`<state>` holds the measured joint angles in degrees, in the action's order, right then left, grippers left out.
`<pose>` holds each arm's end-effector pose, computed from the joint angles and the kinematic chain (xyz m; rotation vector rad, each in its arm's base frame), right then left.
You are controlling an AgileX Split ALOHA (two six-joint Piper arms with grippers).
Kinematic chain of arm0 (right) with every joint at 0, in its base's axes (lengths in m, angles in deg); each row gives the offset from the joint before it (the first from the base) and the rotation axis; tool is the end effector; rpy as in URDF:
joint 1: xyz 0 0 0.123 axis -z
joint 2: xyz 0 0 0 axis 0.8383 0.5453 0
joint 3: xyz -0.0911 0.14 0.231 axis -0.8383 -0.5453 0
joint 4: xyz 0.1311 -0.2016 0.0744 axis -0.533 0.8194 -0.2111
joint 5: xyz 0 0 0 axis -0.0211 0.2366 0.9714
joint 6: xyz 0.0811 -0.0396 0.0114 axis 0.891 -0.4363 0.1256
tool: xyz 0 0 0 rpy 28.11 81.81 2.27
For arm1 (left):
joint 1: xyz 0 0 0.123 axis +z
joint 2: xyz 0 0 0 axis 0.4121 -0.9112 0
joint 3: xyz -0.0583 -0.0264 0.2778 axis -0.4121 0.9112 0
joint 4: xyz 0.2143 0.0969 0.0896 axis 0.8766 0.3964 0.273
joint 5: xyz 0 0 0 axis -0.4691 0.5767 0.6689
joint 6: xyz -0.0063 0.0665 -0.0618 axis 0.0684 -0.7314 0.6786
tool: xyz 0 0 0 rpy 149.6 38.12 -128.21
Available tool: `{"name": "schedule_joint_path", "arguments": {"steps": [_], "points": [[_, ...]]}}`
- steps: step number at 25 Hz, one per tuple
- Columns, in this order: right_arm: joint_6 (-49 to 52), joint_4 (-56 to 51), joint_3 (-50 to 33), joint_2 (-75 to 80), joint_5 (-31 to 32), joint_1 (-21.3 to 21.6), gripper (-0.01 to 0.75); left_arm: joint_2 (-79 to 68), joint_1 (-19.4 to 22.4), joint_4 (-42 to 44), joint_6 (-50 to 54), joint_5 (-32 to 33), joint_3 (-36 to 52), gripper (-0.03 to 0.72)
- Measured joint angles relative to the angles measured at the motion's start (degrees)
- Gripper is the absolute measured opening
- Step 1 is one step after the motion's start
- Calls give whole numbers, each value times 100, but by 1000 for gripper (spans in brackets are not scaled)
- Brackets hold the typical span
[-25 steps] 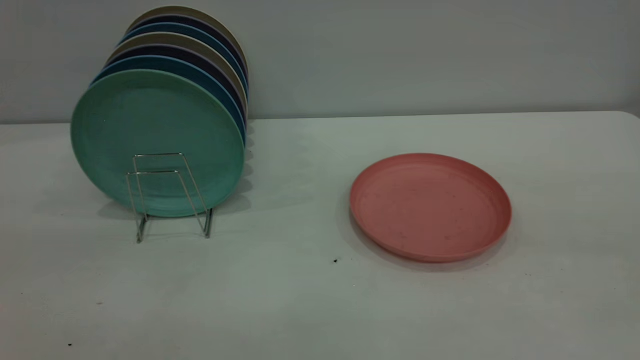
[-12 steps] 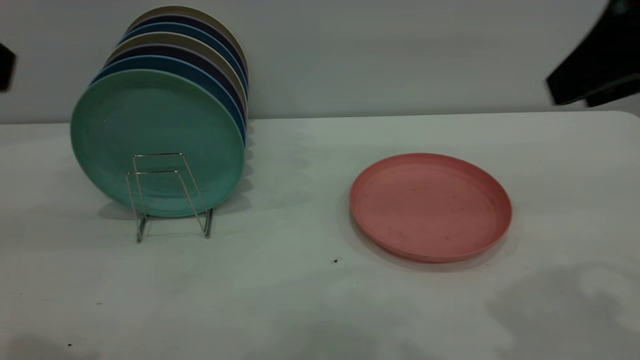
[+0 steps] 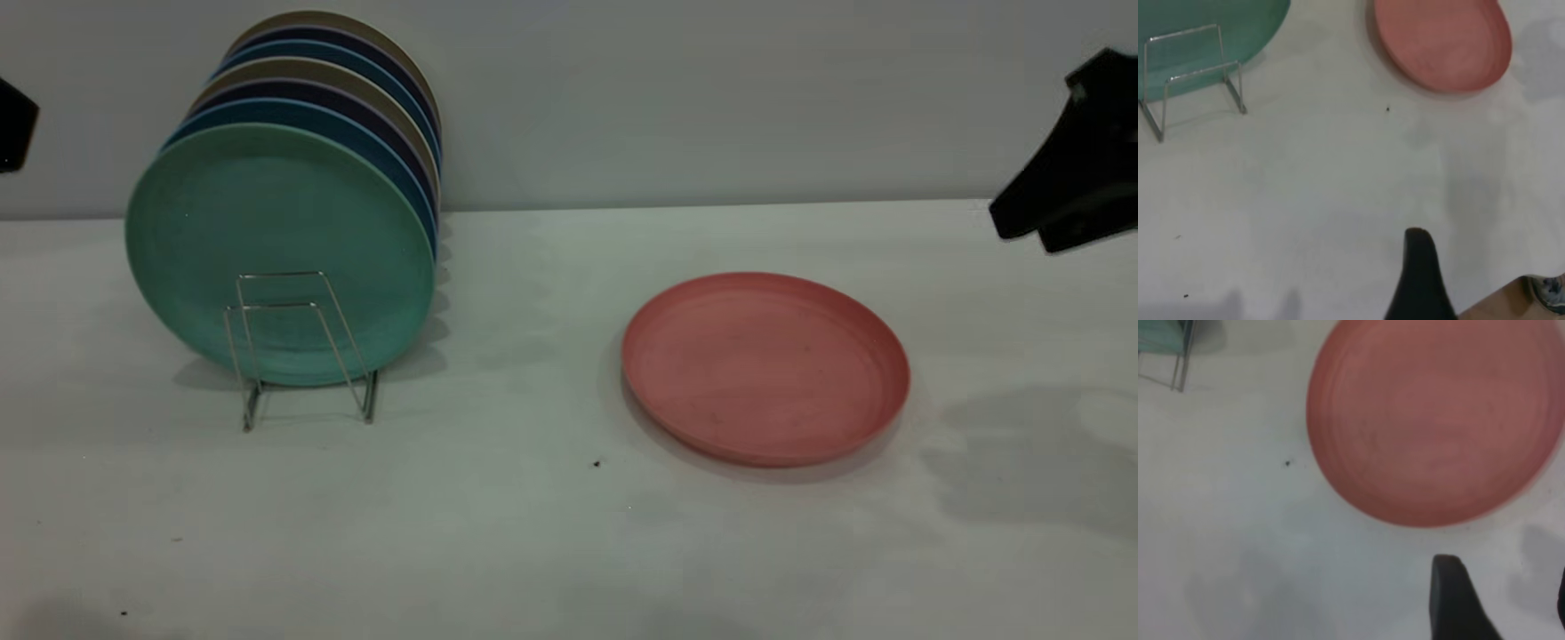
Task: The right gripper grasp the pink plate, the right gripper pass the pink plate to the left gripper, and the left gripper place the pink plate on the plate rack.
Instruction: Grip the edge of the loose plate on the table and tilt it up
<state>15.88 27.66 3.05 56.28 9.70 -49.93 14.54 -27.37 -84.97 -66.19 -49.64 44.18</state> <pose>0.3368 0.0078 0.1717 -0.2264 2.5762 0.6658 0.1746 -0.0460 0.2793 0.2459 2.3042 -0.5177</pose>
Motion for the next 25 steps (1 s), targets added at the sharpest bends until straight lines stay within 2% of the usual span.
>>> {"name": "schedule_joint_path", "arguments": {"steps": [7,25], "points": [[-535,-639,643,1357,118,66,390,0,0,0,0,0,0,580],[-591,-1125,1986,3180,-160,66,390,0,0,0,0,0,0,580]]}}
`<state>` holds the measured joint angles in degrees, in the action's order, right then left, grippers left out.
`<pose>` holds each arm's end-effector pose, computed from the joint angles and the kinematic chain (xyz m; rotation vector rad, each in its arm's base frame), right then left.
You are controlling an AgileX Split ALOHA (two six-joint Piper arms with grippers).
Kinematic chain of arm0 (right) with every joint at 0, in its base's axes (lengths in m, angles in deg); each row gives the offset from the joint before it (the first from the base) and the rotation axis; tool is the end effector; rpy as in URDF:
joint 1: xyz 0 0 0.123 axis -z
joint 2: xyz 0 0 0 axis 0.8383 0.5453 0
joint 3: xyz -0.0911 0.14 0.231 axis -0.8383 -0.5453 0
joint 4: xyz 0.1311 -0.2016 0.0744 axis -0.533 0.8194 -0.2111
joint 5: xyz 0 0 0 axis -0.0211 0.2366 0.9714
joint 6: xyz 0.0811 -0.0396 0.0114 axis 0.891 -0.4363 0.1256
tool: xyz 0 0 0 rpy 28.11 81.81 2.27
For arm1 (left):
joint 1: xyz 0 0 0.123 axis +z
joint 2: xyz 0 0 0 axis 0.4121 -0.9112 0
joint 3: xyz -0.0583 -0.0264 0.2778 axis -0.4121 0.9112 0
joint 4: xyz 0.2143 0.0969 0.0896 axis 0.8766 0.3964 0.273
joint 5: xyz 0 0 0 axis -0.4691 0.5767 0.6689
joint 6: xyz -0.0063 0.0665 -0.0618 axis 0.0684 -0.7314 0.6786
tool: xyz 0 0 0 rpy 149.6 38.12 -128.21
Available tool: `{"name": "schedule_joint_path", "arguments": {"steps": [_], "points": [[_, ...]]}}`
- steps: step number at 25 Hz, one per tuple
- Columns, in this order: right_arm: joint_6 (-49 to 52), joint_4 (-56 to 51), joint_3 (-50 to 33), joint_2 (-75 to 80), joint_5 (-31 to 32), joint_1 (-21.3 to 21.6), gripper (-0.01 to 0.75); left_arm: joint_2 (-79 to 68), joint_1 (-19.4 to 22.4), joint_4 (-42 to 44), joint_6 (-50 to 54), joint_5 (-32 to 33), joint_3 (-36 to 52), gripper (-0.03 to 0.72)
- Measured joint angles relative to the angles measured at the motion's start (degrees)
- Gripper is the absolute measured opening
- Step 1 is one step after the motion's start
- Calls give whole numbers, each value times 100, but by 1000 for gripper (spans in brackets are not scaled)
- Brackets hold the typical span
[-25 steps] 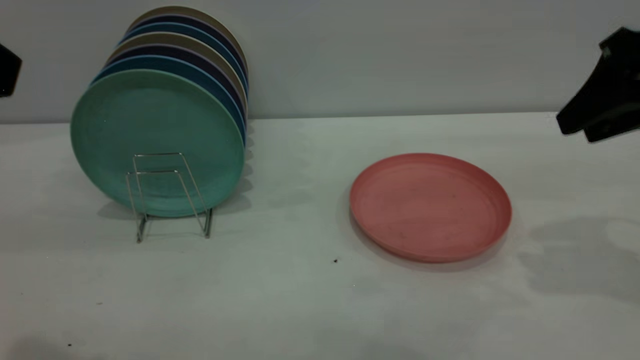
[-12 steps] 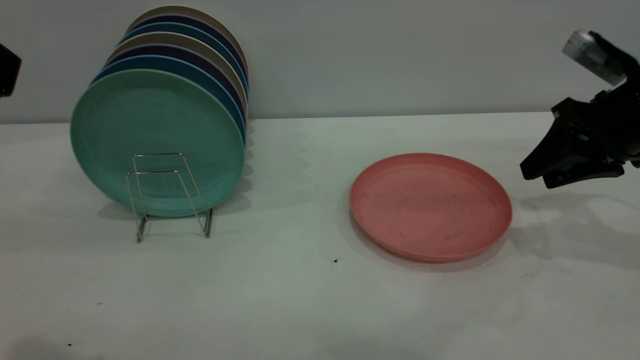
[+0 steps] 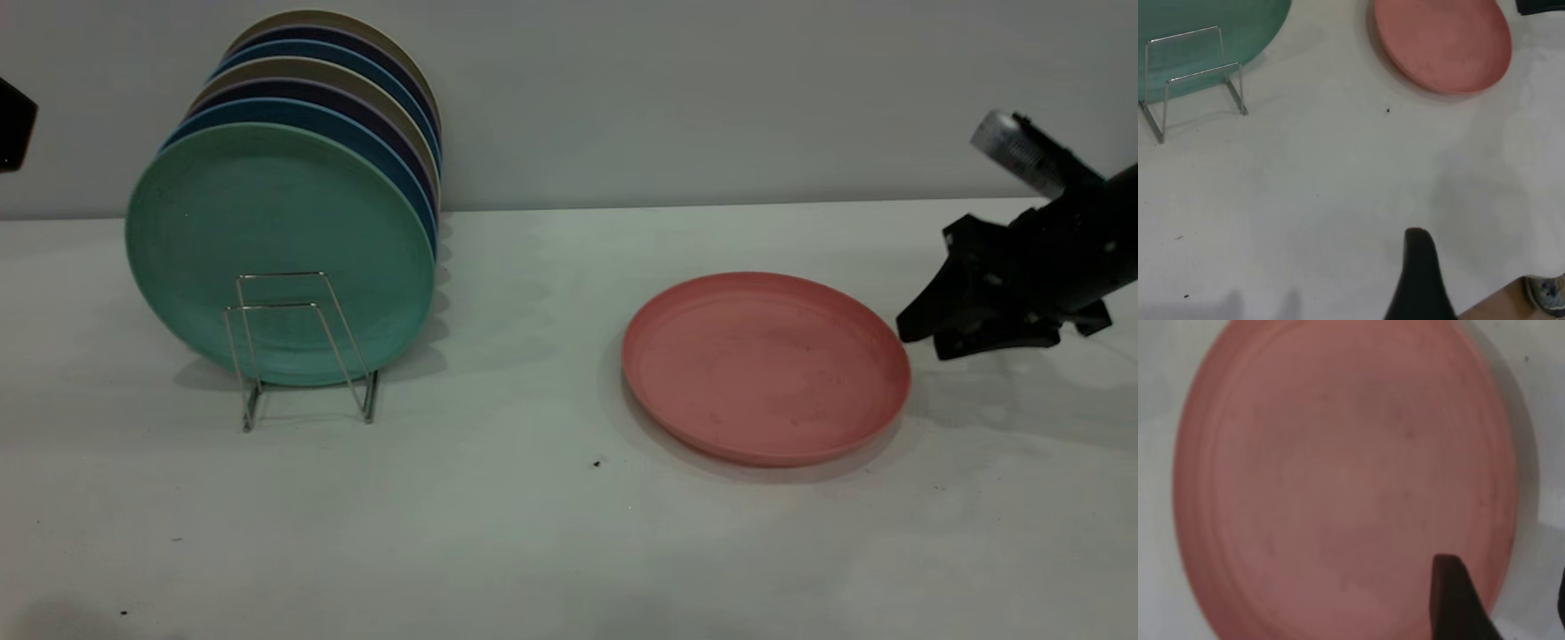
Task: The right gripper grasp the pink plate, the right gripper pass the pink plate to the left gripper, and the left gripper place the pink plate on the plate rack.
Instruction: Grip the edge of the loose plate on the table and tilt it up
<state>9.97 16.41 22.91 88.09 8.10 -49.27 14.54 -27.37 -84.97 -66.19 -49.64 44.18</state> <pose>0.4219 -0.0038 0.0408 -0.0332 2.6433 0.7967 0.1746 -0.0460 0.2793 0.2459 2.3042 -0.5177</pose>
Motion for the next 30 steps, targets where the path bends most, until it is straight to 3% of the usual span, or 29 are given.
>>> {"name": "schedule_joint_path", "arguments": {"steps": [11,19,22,27,30], "points": [[-98,-440,198,520,-133,-19,351,0,0,0,-6,-75,0,580],[-269,-884,222,651,-97,-285,306,0,0,0,-6,-234,0,580],[-281,-940,254,700,-83,-318,251,0,0,0,-6,-238,0,580],[-148,-969,254,727,-114,-318,43,0,0,0,-6,-238,0,580],[-59,-949,254,726,-37,-318,15,0,0,0,-6,-272,0,580]]}}
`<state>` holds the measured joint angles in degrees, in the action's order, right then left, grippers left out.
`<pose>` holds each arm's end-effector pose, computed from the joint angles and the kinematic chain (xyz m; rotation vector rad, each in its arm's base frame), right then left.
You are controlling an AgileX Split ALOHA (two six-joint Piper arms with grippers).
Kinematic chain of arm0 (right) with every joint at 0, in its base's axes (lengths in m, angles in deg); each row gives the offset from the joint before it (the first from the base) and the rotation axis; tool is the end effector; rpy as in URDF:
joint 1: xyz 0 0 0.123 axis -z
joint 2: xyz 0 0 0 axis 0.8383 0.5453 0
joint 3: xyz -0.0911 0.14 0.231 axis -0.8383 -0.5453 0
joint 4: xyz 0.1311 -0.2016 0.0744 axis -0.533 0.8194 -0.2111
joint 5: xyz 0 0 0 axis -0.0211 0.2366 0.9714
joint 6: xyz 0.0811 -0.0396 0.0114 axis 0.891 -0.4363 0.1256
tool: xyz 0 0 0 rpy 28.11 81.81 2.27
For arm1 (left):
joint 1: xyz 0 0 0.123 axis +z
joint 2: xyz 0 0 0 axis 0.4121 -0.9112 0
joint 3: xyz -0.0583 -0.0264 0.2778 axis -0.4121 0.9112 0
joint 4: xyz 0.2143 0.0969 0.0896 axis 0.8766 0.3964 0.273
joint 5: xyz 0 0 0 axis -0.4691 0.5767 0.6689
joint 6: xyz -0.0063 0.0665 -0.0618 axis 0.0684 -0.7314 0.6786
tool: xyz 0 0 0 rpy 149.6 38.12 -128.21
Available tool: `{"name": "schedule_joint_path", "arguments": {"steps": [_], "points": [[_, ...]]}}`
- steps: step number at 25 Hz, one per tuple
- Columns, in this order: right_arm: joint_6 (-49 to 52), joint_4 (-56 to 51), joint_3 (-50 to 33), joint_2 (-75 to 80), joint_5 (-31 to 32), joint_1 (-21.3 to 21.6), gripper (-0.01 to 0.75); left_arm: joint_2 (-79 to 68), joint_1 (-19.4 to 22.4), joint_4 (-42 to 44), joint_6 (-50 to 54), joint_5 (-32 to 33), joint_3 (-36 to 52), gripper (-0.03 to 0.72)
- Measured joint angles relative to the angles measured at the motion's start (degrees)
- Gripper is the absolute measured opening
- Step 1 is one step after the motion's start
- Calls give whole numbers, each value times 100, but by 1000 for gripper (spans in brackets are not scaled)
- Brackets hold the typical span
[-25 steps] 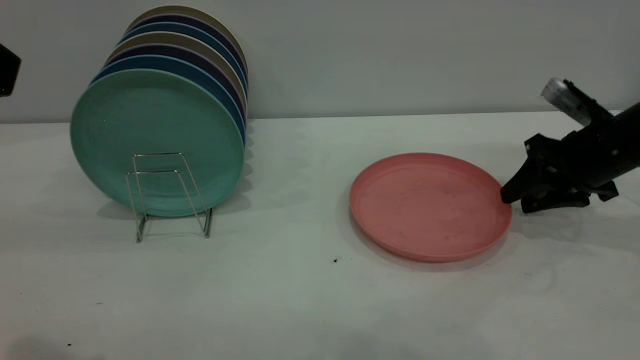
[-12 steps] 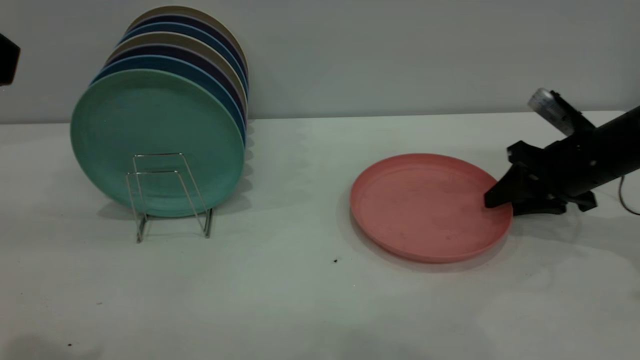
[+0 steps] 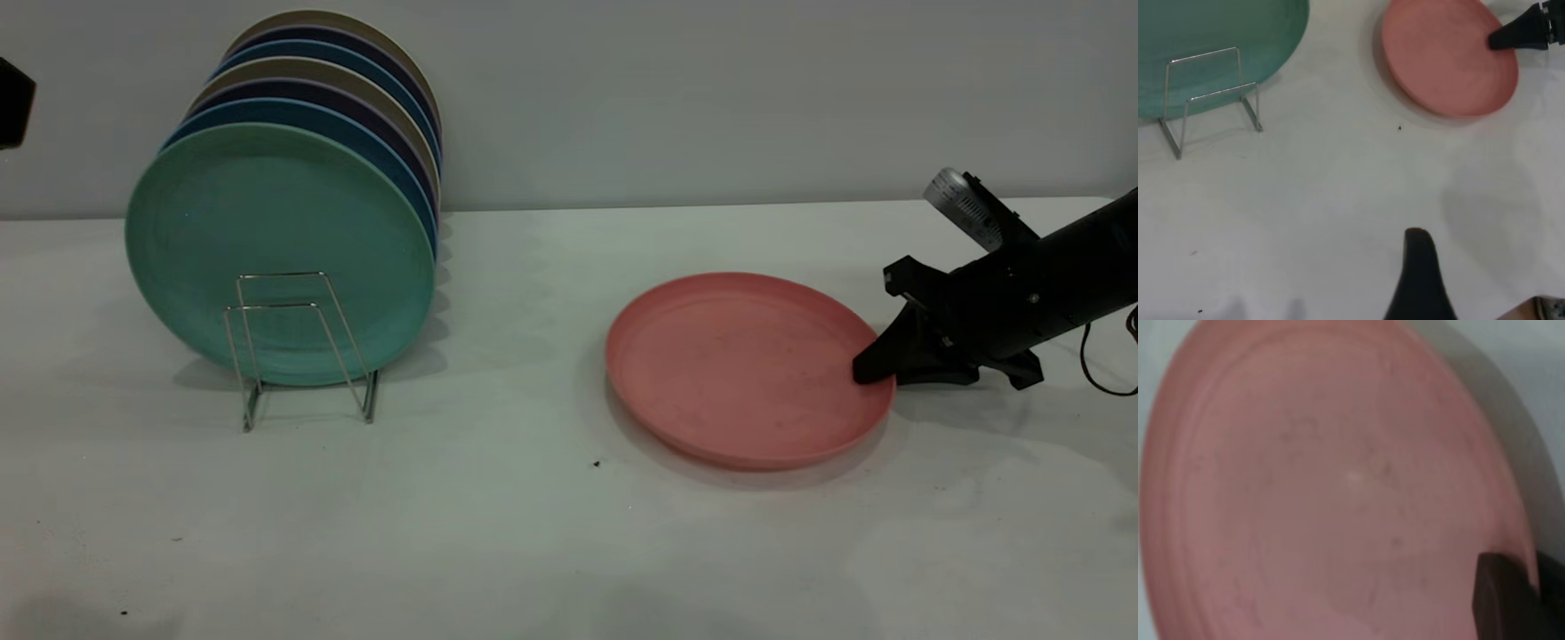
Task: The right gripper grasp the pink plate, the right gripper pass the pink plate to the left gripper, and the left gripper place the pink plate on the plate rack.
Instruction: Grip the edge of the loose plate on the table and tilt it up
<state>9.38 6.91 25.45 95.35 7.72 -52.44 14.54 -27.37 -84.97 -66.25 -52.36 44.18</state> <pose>0.4280 0.0215 0.0004 0.1203 2.6459 0.9084 0.1778 -0.0439 0.2812 0.2222 2.2708 -0.4874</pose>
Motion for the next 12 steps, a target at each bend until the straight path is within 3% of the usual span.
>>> {"name": "schedule_joint_path", "arguments": {"steps": [12], "points": [[-446,631,-6,-515,1452,0,14,-653,0,-322,76,-202,0,553]]}}
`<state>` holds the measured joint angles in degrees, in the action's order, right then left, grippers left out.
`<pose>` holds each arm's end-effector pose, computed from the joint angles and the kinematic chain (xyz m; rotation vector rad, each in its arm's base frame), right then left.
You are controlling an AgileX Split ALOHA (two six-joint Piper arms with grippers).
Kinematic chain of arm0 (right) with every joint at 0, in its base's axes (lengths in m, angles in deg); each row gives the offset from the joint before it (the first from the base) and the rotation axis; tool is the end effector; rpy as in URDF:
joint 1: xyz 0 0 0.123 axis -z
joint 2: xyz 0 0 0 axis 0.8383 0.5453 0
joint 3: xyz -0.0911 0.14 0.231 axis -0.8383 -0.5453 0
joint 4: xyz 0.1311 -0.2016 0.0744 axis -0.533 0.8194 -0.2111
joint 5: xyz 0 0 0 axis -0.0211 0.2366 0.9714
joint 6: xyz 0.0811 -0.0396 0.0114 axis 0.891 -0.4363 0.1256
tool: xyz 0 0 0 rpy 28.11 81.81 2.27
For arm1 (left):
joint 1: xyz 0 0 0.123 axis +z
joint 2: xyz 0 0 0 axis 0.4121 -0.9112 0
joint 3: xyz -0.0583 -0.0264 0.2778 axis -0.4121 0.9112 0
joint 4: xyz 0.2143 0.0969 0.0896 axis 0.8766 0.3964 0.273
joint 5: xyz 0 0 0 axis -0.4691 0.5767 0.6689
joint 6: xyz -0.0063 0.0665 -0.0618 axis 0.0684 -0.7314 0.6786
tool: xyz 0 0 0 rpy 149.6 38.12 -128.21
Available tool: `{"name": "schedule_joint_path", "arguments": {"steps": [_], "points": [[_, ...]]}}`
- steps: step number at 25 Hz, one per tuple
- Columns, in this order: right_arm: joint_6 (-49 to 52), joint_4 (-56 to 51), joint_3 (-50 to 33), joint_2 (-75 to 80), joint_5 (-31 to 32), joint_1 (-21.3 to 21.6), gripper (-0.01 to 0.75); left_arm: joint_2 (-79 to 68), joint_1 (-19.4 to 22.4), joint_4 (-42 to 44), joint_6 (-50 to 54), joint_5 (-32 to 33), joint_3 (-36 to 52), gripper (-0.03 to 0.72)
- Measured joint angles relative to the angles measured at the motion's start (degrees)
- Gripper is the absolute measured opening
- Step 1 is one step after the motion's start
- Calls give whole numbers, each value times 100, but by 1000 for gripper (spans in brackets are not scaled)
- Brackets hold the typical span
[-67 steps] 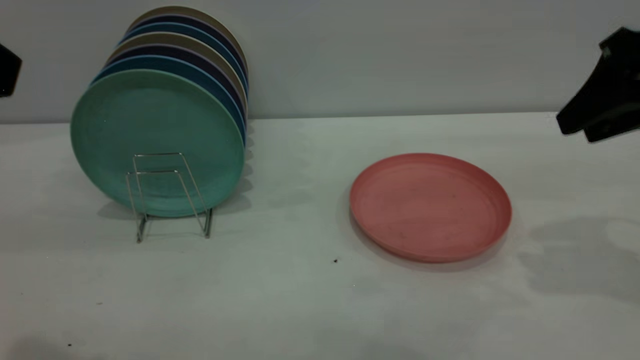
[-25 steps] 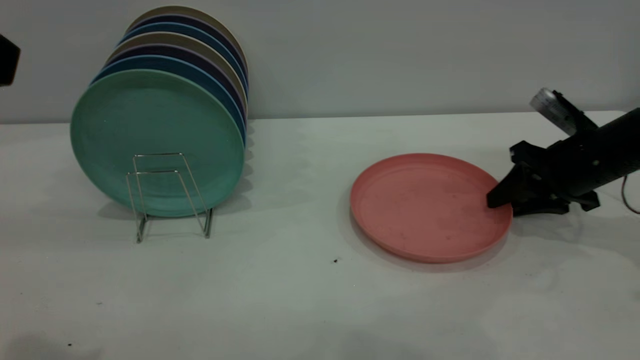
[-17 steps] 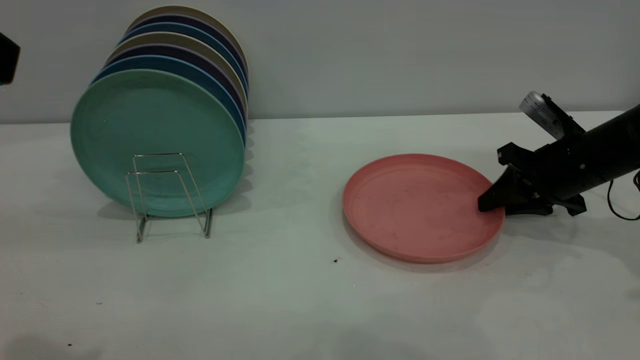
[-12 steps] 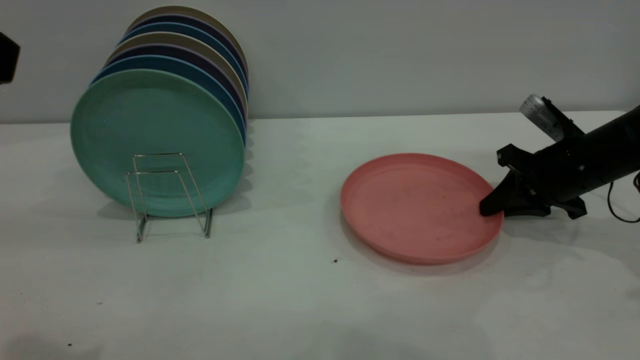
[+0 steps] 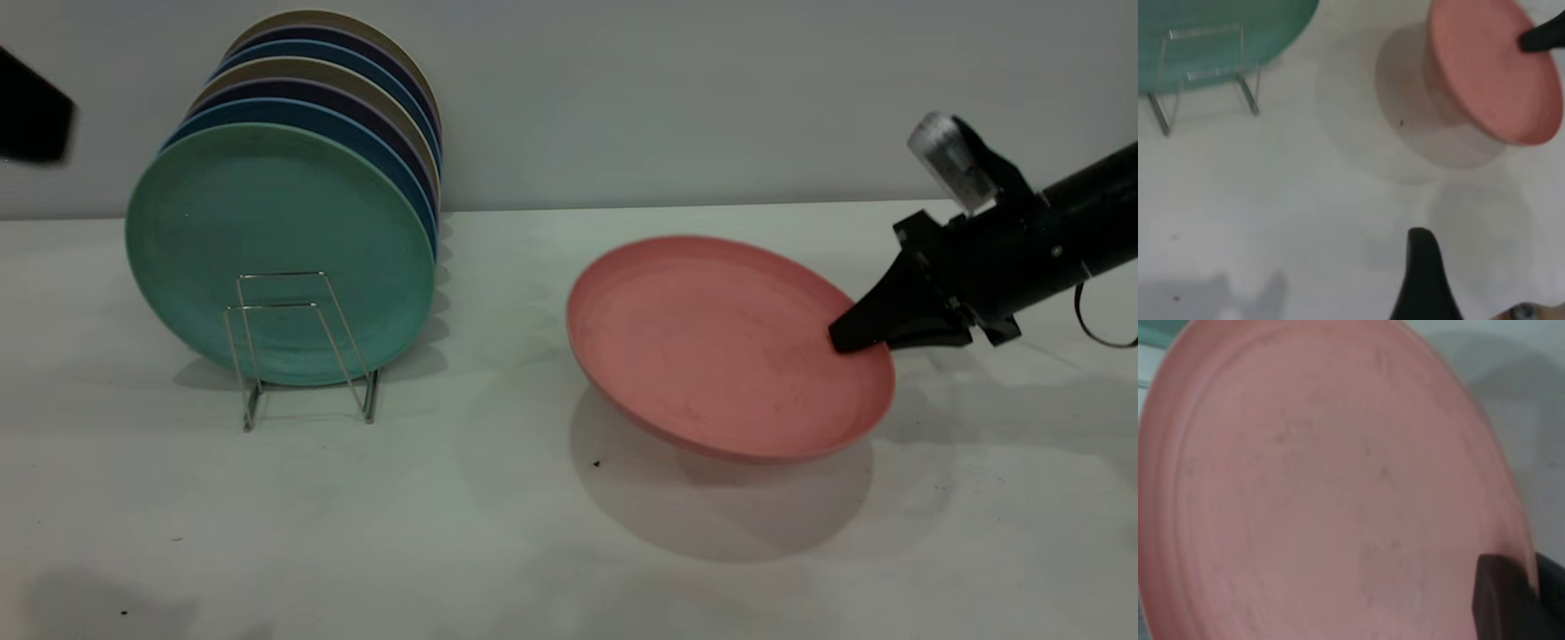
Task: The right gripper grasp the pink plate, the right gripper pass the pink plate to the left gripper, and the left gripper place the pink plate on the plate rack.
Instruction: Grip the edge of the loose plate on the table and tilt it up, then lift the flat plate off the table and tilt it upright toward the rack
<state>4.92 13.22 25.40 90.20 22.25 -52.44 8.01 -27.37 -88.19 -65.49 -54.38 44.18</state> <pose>0.4191 0.0356 0.0451 -0.2641 2.5779 1.1269 0.1976 -0.0452 0.2628 0.1212 2.3479 -0.5401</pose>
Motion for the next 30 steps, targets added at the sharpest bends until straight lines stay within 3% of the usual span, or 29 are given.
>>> {"name": "schedule_joint_path", "arguments": {"steps": [3,7,15,19,30], "points": [[-100,-50,0,-60,227,0,14,-586,0,-499,-412,-94,0,533],[-206,-224,0,-76,475,-65,14,-1366,0,-1771,-1558,-184,0,519],[-307,-355,0,-76,688,-684,14,-2634,0,-4418,-3937,-271,-48,516],[-339,-398,-5,-76,716,-1001,14,-3063,0,-4871,-4320,-121,-54,516],[-463,-596,-9,-76,907,-1564,15,-3741,0,-4946,-4399,313,-58,516]]}}
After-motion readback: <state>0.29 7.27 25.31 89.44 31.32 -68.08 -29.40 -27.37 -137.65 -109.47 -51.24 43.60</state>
